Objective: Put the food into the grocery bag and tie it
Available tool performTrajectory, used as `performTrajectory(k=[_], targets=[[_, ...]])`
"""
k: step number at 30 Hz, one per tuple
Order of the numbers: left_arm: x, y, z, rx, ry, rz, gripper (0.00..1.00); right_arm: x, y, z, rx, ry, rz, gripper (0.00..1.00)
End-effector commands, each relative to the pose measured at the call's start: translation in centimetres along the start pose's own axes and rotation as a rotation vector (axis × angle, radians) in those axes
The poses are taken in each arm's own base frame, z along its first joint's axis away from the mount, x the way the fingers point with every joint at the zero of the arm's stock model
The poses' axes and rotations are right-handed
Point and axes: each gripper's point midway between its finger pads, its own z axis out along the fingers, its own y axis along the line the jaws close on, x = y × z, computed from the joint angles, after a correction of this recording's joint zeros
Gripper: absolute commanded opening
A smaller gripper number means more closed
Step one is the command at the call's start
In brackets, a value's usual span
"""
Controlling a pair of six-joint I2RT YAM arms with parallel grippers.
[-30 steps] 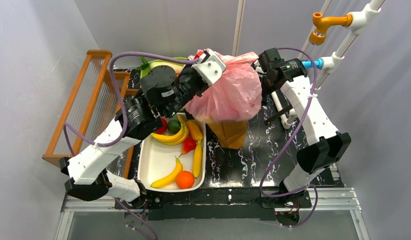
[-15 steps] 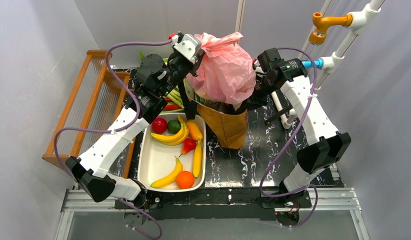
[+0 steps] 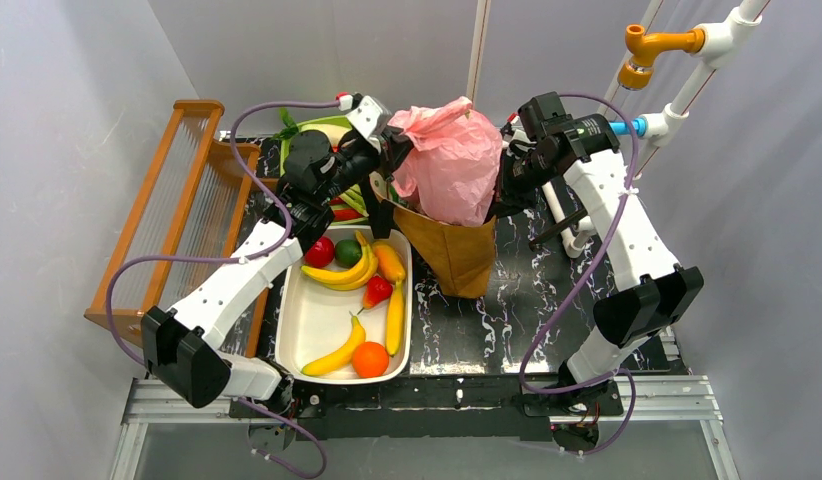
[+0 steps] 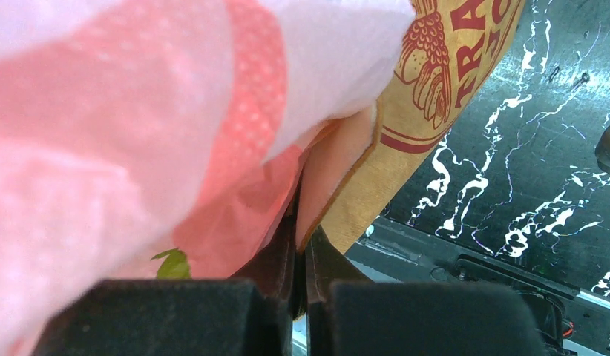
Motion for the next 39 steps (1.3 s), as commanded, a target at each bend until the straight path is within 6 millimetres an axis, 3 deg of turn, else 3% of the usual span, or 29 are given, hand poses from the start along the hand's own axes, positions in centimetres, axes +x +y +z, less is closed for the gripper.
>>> performTrajectory(k=[1,6,12,18,30,35,39], targets=[[1.3,-2.3,-1.8,0.092,0.063,-0.03,0.0,-0.1,1.0,-1.3,-0.028,-0.013,-0.006,0.01],[3.7,-2.2,-3.2,0.068,0.153,-0.024,0.0,-0.3,1.5,-1.7,-0.042,-0.02,-0.006,0.01],[7.6,-4.3,-3.4,0.167,0.329,0.061,0.0,-0.2,1.9,-1.8,-0.062,-0.012,-0.004,0.01],[11.3,-6.7,-3.2,0.256,0.457,0.106,0.0,-0.2,2.0,-1.6,-0.07,0.002,-0.002,0.01],[18.3,-9.1,-2.0,0.383,0.704,0.106,0.0,-0.3,2.9,-2.2,-0.102,0.008,-0.008,0.01],[21.2,-10.6,-3.3,0.476,0.821,0.119,0.0,-0.3,3.3,-2.3,-0.12,0.012,-0.007,0.01],[23.3,-11.2,-5.7,0.509,0.912,0.136,0.0,-0.4,3.6,-2.6,-0.129,0.008,-0.008,0.01]])
